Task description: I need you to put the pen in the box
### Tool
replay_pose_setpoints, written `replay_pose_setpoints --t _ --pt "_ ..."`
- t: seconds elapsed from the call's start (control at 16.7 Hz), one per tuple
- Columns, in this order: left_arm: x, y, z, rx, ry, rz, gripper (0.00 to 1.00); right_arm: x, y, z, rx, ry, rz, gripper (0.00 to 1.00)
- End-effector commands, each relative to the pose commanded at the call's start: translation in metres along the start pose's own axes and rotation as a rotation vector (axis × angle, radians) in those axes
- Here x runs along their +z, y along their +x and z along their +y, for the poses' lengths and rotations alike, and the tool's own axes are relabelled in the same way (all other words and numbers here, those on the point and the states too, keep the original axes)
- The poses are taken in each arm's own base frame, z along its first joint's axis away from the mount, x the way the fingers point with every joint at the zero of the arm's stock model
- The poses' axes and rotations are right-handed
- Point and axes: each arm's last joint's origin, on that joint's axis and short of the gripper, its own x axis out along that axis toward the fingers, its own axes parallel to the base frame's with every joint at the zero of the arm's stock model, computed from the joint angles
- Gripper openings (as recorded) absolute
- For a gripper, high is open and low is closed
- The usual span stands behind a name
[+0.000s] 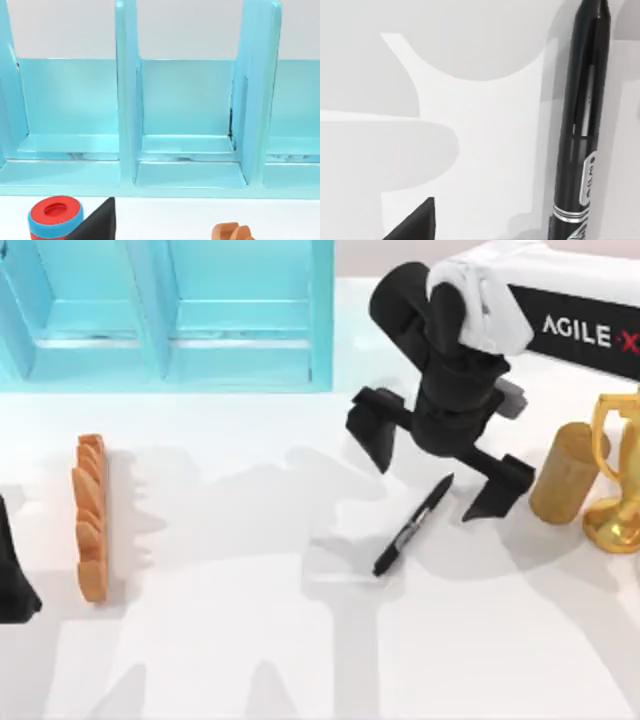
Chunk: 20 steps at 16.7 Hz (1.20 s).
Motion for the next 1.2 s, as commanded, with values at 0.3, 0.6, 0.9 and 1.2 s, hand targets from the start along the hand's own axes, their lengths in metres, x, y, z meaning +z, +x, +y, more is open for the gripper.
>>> replay_pose_setpoints --t 0.3,0.6,0.9,1.2 --pt "0.0 0.0 0.0 0.0 0.0 0.0 1.0 -0.001 0.058 -0.001 0.004 0.0 -0.001 1.0" --pt "0.0 0.0 0.0 0.0 0.0 0.0 1.0 -0.002 0.064 -0.002 0.001 0.0 0.0 1.0" --pt "0.0 0.0 0.0 0.0 0.0 0.0 1.0 -0.002 0.064 -0.002 0.001 0.0 0.0 0.62" --pt "0.0 0.0 0.0 0.0 0.0 0.0 1.0 -0.002 0.064 -0.002 0.001 0.0 0.0 0.25"
